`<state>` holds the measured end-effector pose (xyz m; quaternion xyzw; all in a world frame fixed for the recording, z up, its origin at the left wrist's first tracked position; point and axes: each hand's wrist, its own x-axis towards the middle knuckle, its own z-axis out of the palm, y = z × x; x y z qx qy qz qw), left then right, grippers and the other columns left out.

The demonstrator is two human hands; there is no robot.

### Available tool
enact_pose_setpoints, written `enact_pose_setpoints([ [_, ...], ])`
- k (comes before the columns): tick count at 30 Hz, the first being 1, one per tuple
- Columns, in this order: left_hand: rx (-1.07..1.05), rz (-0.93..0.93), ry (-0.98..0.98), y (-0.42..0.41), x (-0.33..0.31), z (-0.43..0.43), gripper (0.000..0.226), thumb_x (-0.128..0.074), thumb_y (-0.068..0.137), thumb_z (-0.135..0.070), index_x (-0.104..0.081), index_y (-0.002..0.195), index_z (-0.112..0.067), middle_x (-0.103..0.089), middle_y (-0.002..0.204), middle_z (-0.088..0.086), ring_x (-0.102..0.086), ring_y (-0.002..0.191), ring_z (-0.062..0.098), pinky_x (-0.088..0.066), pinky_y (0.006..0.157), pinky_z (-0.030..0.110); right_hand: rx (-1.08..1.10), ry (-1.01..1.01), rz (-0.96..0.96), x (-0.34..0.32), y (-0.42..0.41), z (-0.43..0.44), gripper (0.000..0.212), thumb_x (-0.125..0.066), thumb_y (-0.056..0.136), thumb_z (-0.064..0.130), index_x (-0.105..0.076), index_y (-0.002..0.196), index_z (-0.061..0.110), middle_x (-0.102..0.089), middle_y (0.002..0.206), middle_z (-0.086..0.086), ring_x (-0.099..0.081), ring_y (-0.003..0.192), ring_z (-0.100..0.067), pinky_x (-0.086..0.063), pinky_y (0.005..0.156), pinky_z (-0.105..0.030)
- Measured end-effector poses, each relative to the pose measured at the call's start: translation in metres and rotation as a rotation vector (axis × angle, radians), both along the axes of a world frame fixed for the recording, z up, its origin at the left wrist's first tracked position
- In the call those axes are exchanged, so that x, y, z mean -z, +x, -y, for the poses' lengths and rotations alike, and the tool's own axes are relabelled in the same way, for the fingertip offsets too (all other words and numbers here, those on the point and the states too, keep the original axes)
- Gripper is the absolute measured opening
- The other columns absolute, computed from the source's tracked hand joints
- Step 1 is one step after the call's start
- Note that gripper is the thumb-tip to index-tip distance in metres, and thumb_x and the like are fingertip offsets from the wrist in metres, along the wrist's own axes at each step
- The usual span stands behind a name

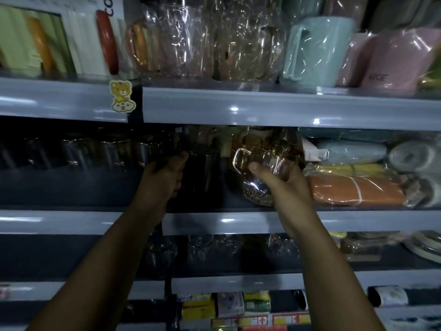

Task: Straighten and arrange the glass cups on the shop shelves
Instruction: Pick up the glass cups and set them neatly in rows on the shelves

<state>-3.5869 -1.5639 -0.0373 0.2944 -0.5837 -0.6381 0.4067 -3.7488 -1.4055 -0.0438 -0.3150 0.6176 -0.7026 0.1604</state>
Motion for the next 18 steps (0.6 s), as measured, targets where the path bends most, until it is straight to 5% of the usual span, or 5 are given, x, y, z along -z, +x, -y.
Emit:
enact_pose_setpoints([
  [1, -0.013, -0.046, 0.002, 0.005, -0.002, -0.005, 0.021, -0.062, 0.099, -0.028, -0.061, 0.078, -0.025, -0.04, 0.094, -0.012, -0.047, 0.05, -0.011, -0.053, 0.051, 0.017, -0.033, -0.016, 0.02, -0.002, 0.006, 0.002, 0.055, -0.087, 0.071, 0.043, -0.064, 0.118, 0.026, -0.075, 0.11, 0.01, -0.07, 0.102, -0.007, -0.054, 0.09, -0.034],
  [2, -0.022, -0.087, 0.014, 0.011, -0.004, -0.009, 0.024, -0.061, 0.1, -0.024, -0.059, 0.076, -0.023, -0.061, 0.05, -0.013, -0.05, 0.046, -0.01, -0.05, 0.049, 0.013, -0.062, -0.033, 0.029, -0.004, 0.012, 0.005, 0.055, -0.086, 0.07, 0.043, -0.065, 0.118, 0.025, -0.075, 0.111, 0.009, -0.071, 0.103, -0.009, -0.054, 0.091, -0.035],
  [7, -0.137, -0.175, 0.009, 0.059, -0.008, -0.018, 0.019, -0.064, 0.097, -0.024, -0.067, 0.08, -0.017, -0.071, 0.066, -0.007, -0.069, 0.061, 0.009, -0.055, 0.058, 0.021, -0.123, -0.058, 0.036, -0.007, 0.049, 0.019, 0.039, -0.083, 0.079, 0.029, -0.068, 0.115, 0.024, -0.077, 0.105, 0.006, -0.073, 0.097, -0.008, -0.055, 0.086, -0.03],
  [12, -0.276, -0.165, 0.008, 0.137, -0.003, 0.004, 0.029, -0.065, 0.095, -0.033, -0.056, 0.071, -0.021, -0.04, 0.058, -0.003, -0.031, 0.048, 0.009, -0.019, 0.041, 0.02, -0.186, -0.075, 0.008, -0.007, 0.102, 0.04, 0.025, -0.08, 0.083, 0.022, -0.071, 0.106, 0.024, -0.077, 0.101, 0.006, -0.073, 0.096, -0.012, -0.055, 0.08, -0.025],
  [18, -0.404, -0.253, 0.019, 0.251, -0.011, 0.01, 0.061, -0.055, 0.1, -0.014, -0.055, 0.041, -0.027, -0.044, 0.043, -0.013, -0.038, 0.036, 0.0, -0.031, 0.038, 0.014, -0.33, -0.072, -0.053, -0.011, 0.206, 0.089, 0.004, -0.08, 0.084, 0.018, -0.076, 0.085, 0.019, -0.077, 0.081, -0.003, -0.073, 0.078, -0.014, -0.058, 0.074, -0.028],
])
